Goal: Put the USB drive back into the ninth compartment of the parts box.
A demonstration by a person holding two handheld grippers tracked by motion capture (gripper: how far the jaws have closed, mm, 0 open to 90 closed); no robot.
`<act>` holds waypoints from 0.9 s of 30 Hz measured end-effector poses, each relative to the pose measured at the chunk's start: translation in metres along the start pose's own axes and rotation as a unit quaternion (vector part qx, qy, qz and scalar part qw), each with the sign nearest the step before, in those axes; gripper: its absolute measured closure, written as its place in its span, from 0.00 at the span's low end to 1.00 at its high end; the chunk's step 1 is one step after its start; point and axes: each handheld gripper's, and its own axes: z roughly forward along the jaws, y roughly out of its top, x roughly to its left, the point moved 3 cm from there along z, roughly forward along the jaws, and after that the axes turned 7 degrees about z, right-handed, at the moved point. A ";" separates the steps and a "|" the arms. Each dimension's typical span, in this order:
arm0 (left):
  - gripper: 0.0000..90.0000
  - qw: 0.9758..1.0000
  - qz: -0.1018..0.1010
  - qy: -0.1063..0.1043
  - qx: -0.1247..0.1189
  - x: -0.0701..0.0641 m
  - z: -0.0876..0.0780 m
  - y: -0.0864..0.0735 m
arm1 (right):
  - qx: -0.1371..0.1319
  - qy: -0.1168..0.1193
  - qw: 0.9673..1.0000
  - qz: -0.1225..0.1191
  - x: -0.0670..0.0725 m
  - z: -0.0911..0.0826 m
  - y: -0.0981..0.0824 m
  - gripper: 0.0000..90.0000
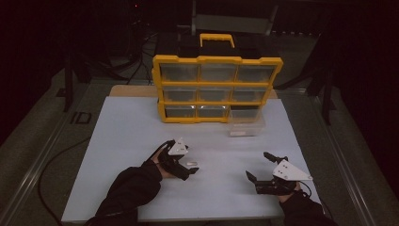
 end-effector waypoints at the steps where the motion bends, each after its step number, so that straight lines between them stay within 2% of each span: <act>1: 0.10 1.000 0.000 0.000 0.004 0.000 0.001 -0.001 | -0.001 -0.001 1.000 0.000 0.000 0.000 0.000 0.09; 8: 0.19 1.000 -0.003 -0.002 0.009 0.004 0.003 -0.003 | 0.000 -0.001 1.000 -0.005 0.000 0.000 0.000 0.09; 16: 0.21 1.000 -0.004 -0.009 0.021 0.004 0.009 -0.005 | 0.001 -0.003 1.000 -0.004 0.000 0.000 0.000 0.09; 19: 0.27 1.000 -0.004 -0.008 0.021 0.004 0.010 -0.004 | 0.003 -0.002 1.000 -0.006 0.000 0.000 0.000 0.09; 27: 0.49 1.000 0.002 -0.019 0.024 0.003 0.011 -0.003 | 0.003 -0.002 1.000 -0.006 0.000 0.000 0.000 0.09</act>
